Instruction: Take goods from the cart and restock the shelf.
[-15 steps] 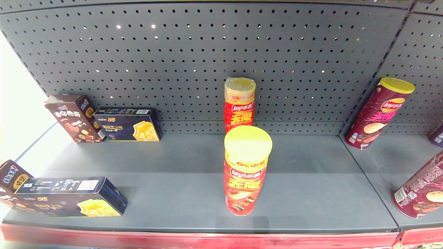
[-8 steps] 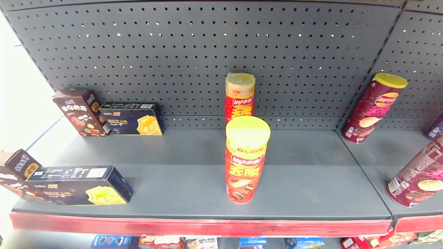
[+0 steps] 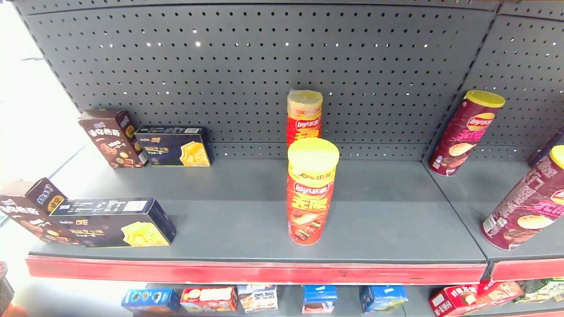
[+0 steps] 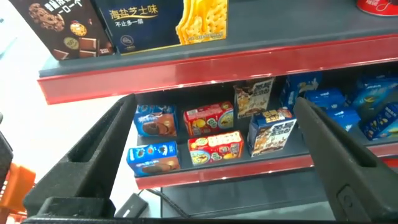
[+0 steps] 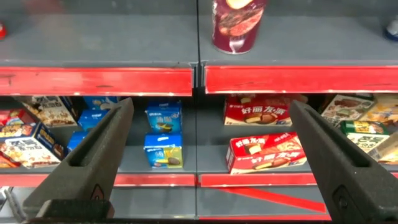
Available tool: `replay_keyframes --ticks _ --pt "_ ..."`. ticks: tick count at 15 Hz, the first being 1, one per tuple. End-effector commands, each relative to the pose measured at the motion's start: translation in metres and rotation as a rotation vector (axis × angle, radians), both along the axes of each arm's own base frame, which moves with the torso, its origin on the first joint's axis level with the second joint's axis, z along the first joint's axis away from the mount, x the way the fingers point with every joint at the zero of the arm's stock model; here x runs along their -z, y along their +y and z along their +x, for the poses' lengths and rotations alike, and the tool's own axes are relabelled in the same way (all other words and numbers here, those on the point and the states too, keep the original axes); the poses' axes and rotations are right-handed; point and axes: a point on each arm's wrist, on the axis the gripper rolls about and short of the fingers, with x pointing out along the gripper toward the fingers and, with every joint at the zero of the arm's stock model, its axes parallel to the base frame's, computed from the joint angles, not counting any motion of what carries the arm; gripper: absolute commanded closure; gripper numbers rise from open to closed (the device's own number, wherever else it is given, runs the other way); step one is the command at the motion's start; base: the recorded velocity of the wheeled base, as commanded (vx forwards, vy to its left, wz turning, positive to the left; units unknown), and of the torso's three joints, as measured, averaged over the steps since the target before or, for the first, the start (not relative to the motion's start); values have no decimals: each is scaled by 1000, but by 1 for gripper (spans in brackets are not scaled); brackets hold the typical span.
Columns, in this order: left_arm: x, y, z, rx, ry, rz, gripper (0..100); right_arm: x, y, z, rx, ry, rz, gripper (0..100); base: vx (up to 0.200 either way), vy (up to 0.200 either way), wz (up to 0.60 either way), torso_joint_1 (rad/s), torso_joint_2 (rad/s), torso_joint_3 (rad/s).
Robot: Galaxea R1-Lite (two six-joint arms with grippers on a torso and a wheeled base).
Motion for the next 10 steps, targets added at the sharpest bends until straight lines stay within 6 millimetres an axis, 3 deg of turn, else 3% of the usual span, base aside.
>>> replay_keyframes --ticks 1,10 --pt "0 0 0 0 2 0 0 0 0 0 1 0 0 0 0 0 0 0 0 0" --pt "1 0 0 0 1 0 0 0 0 0 -2 0 -2 0 0 0 0 0 0 0"
